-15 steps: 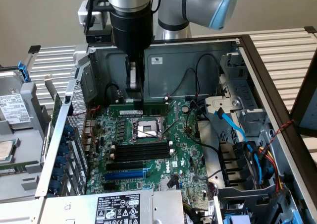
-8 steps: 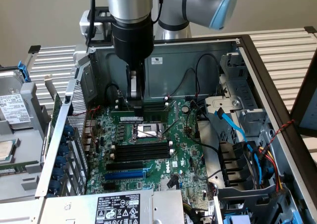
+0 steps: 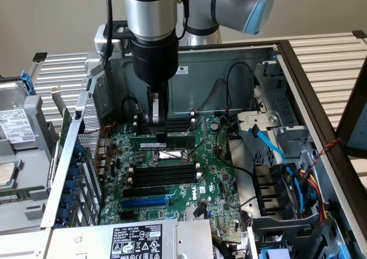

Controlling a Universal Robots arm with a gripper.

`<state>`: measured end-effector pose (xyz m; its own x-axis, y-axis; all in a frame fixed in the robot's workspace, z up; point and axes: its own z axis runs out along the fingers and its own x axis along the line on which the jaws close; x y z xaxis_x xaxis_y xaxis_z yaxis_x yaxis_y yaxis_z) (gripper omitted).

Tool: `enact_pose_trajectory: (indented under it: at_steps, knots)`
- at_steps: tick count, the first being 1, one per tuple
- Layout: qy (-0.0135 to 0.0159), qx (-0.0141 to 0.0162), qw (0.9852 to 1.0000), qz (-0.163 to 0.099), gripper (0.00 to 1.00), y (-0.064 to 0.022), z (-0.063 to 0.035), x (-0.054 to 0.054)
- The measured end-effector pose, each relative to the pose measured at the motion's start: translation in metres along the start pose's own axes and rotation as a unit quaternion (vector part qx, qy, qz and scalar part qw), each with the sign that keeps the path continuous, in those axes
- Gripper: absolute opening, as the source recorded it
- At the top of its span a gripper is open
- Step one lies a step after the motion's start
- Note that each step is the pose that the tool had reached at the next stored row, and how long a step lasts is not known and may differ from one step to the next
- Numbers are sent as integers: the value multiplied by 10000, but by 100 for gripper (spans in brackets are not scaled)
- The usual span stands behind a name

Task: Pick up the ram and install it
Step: 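Insert the ram into the slot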

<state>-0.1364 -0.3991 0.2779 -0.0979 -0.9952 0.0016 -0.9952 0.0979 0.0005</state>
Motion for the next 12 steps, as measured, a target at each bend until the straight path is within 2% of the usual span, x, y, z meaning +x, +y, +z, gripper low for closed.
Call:
enact_pose_trajectory:
  at_steps: [2,6,12]
  knots:
    - [0,0,10000,0,12,0,36,3]
    - [1,-2,10000,0,12,0,43,3]
    - [1,-2,10000,0,12,-11,131,110]
